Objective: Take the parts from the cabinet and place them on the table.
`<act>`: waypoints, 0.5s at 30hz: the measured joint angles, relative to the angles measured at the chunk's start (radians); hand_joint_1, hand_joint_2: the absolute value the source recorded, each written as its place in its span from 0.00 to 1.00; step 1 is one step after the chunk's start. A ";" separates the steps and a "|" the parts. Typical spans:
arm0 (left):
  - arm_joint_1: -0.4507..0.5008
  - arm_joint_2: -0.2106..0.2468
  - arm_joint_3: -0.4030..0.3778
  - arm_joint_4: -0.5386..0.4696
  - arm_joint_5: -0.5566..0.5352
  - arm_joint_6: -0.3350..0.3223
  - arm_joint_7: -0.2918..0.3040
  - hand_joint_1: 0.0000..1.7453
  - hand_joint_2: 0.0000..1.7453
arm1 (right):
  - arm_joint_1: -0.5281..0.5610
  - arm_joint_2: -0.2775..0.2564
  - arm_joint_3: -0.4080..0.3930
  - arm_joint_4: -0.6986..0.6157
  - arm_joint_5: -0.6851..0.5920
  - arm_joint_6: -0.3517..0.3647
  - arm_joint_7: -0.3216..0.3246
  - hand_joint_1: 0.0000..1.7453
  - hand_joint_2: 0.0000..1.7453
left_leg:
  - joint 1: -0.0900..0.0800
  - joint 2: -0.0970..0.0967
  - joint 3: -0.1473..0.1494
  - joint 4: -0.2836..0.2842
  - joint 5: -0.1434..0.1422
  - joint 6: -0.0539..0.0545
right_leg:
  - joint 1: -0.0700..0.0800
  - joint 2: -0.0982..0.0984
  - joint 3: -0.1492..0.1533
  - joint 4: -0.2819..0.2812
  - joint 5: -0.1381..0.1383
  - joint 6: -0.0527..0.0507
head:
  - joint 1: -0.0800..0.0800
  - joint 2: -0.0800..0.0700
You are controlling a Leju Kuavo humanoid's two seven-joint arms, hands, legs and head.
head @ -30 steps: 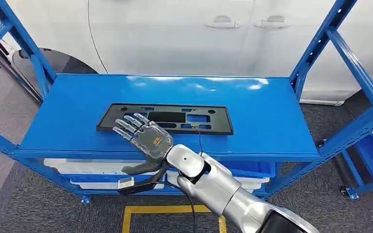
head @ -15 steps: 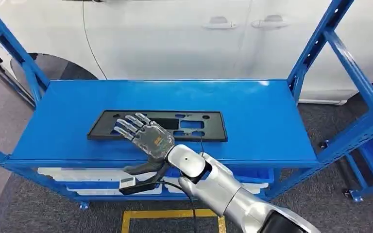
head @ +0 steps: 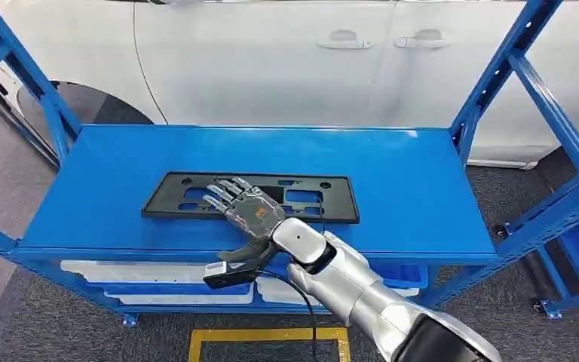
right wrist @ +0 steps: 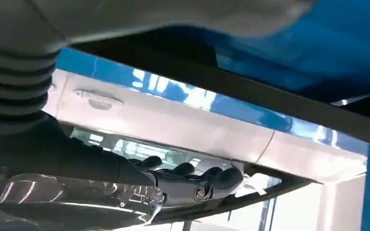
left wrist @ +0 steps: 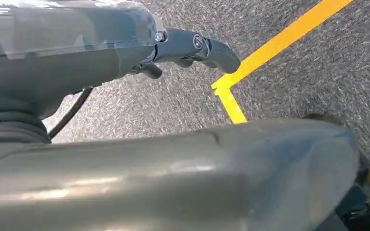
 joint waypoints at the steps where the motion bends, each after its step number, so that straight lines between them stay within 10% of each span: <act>1: -0.003 0.000 0.000 0.000 0.000 0.000 -0.001 0.00 0.00 | -0.005 0.000 -0.003 0.009 0.002 -0.001 0.000 0.00 1.00 | 0.000 0.001 -0.001 -0.001 0.001 0.003 | -0.001 -0.001 -0.020 0.040 -0.030 0.007 | 0.000 0.000; 3: -0.003 0.000 0.000 0.000 0.000 0.000 -0.002 0.00 0.00 | -0.006 0.000 -0.003 0.027 0.004 -0.003 0.000 0.00 1.00 | -0.001 0.002 -0.002 0.000 0.000 0.008 | -0.008 -0.001 -0.095 0.201 -0.108 0.019 | 0.000 0.000; 5: -0.002 0.001 0.000 0.000 0.000 -0.002 -0.002 0.00 0.00 | -0.004 -0.003 -0.003 0.046 0.006 -0.004 0.000 0.00 1.00 | -0.001 0.001 -0.004 0.001 0.000 0.008 | -0.013 -0.001 -0.144 0.297 -0.126 0.026 | 0.000 0.000; 9: -0.003 0.001 0.000 0.000 0.000 -0.004 -0.003 0.00 0.00 | -0.015 -0.004 -0.003 0.071 0.010 -0.003 0.005 0.00 1.00 | 0.000 -0.002 -0.002 0.010 -0.007 -0.001 | -0.020 -0.003 -0.010 0.026 0.018 0.021 | 0.000 0.000; 15: -0.004 0.001 0.000 0.000 0.001 -0.005 -0.006 0.00 0.00 | -0.038 0.000 -0.011 0.135 0.026 -0.003 0.043 0.00 1.00 | -0.002 -0.001 -0.004 0.015 -0.020 -0.033 | -0.018 -0.003 0.010 -0.022 0.012 -0.019 | 0.000 0.000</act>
